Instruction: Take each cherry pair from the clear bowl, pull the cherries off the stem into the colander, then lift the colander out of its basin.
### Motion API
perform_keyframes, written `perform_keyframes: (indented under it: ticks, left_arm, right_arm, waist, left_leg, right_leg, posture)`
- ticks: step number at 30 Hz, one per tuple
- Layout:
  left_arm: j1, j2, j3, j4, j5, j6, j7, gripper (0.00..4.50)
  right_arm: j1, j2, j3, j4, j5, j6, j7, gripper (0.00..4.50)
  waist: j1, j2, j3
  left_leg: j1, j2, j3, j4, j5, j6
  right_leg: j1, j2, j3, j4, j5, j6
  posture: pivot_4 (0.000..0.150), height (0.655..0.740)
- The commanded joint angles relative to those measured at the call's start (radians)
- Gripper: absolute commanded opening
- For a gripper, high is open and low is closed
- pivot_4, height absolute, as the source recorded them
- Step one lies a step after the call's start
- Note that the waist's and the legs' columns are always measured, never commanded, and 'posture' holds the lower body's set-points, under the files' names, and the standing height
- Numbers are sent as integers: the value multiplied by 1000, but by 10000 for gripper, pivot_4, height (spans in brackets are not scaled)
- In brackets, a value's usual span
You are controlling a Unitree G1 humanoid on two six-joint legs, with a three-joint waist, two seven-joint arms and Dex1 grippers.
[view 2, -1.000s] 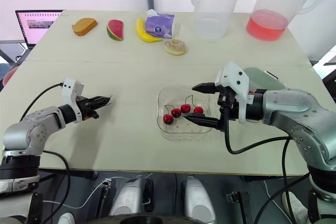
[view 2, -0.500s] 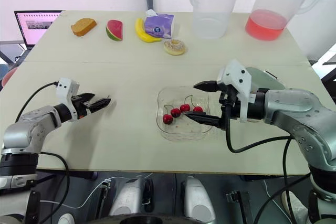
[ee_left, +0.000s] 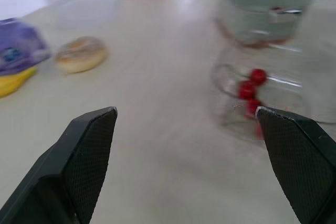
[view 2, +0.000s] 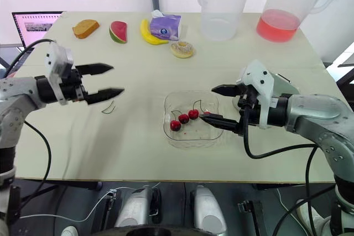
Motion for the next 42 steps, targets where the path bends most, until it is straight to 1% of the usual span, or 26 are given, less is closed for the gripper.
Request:
perform_keyframes:
  ticks: [1,5,8,13,17,19,22,24,29,32,40,42]
  left_arm:
    - [-16,55,-20,-51,-8,-61,-114,44486]
    - [-33,65,-65,-64,6,-88,-165,44486]
    - [-33,49,-90,-66,17,-101,-158,44486]
    - [-34,30,-110,-65,27,-113,-143,44486]
    - [-42,19,-129,-59,46,-132,-138,44486]
    - [-51,8,-139,-51,52,-135,-132,44486]
    - [-59,-5,-148,-44,59,-141,-128,44486]
    - [-65,-13,-151,-42,59,-139,-125,44486]
    - [-69,-19,-152,-40,61,-137,-125,44486]
    - [-72,-20,-148,-48,53,-124,-121,44486]
    - [-72,-16,-145,-63,35,-97,-116,44486]
    - [-75,-16,-146,-66,30,-90,-116,45000]
  right_arm:
    - [-27,-48,-14,-26,16,15,6,45000]
    - [-87,-96,66,-13,-16,49,9,45000]
    - [-152,-112,174,3,-77,62,11,45000]
    - [-271,-155,368,44,-210,60,88,45000]
    - [-430,-171,583,114,-375,58,186,45000]
    - [-514,-159,697,143,-449,54,260,45000]
    - [-627,-117,853,222,-603,24,315,45000]
    - [-675,-98,924,265,-686,4,351,45000]
    - [-718,-34,995,323,-800,-12,397,45000]
    - [-730,-19,1048,324,-880,-18,424,45000]
    - [-747,33,1104,315,-1006,8,473,45000]
    - [-752,41,1100,308,-1023,18,483,39340]
  waist:
    - [3,0,0]
    - [7,0,0]
    - [5,0,0]
    - [3,0,0]
    - [2,0,0]
    - [2,0,0]
    - [2,0,1]
    - [2,0,1]
    - [5,0,1]
    - [6,0,1]
    - [5,0,1]
    - [4,0,1]
  left_leg:
    - [0,0,0,0,0,0]
    - [0,-1,0,0,0,0]
    - [-1,-1,0,0,0,1]
    - [-2,0,1,0,0,1]
    - [-2,0,1,1,0,1]
    - [-2,0,2,1,0,1]
    - [-3,0,2,1,-1,1]
    - [-3,0,2,1,-1,1]
    - [-3,-1,3,1,-1,1]
    - [-3,0,3,1,-1,1]
    - [-3,0,3,1,-1,1]
    - [-3,0,3,1,-1,1]
  right_leg:
    - [0,0,0,0,0,0]
    - [0,0,0,-1,0,0]
    - [0,0,0,-1,0,0]
    - [-2,1,1,0,0,0]
    - [-3,1,1,0,0,0]
    - [-4,1,2,0,0,0]
    - [-4,1,2,0,0,0]
    - [-5,1,2,0,0,0]
    - [-5,1,1,0,0,0]
    - [-5,1,1,1,0,0]
    - [-5,1,0,1,0,0]
    - [-5,1,0,1,0,0]
  posture:
    - [1500,7400]
    - [1500,7400]
    - [1500,7400]
    - [1500,7400]
    - [1500,7400]
    - [1500,7400]
    - [1500,7400]
    - [1500,7400]
    - [1500,7400]
    - [1500,7400]
    - [1500,7400]
    - [1500,7400]
